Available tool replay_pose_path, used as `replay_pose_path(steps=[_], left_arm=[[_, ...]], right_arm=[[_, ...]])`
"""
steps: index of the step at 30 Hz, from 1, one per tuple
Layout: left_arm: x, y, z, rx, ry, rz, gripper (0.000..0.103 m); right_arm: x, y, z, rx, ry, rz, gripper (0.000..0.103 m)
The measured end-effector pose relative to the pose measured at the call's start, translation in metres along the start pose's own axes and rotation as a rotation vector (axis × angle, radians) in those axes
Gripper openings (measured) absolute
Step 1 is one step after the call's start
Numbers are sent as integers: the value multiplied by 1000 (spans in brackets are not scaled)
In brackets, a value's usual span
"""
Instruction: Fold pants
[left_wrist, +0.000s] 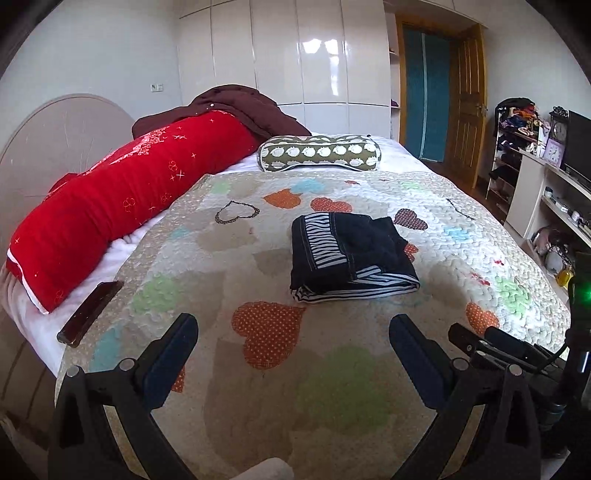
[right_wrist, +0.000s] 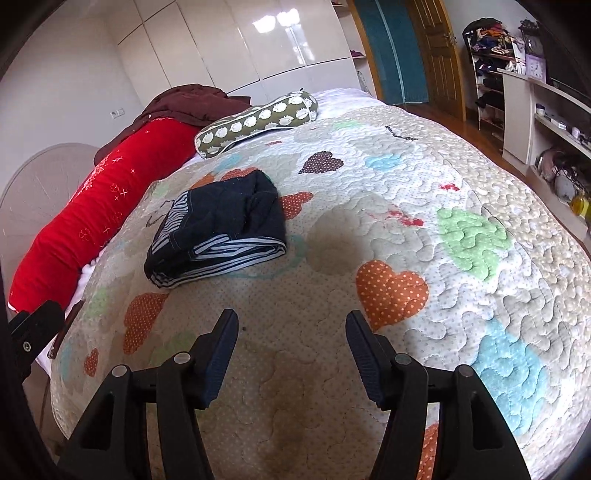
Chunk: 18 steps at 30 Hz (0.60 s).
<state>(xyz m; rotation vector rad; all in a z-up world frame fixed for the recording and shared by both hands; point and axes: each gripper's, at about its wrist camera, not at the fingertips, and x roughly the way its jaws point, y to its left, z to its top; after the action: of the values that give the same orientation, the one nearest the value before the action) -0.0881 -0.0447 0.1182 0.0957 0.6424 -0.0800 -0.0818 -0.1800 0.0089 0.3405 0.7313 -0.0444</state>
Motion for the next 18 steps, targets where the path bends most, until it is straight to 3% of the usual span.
replay_pose_path(steps=[18], left_arm=[[12, -8, -9, 22, 64, -28, 103]], right_arm=[[5, 9, -6, -28, 13, -6, 66]])
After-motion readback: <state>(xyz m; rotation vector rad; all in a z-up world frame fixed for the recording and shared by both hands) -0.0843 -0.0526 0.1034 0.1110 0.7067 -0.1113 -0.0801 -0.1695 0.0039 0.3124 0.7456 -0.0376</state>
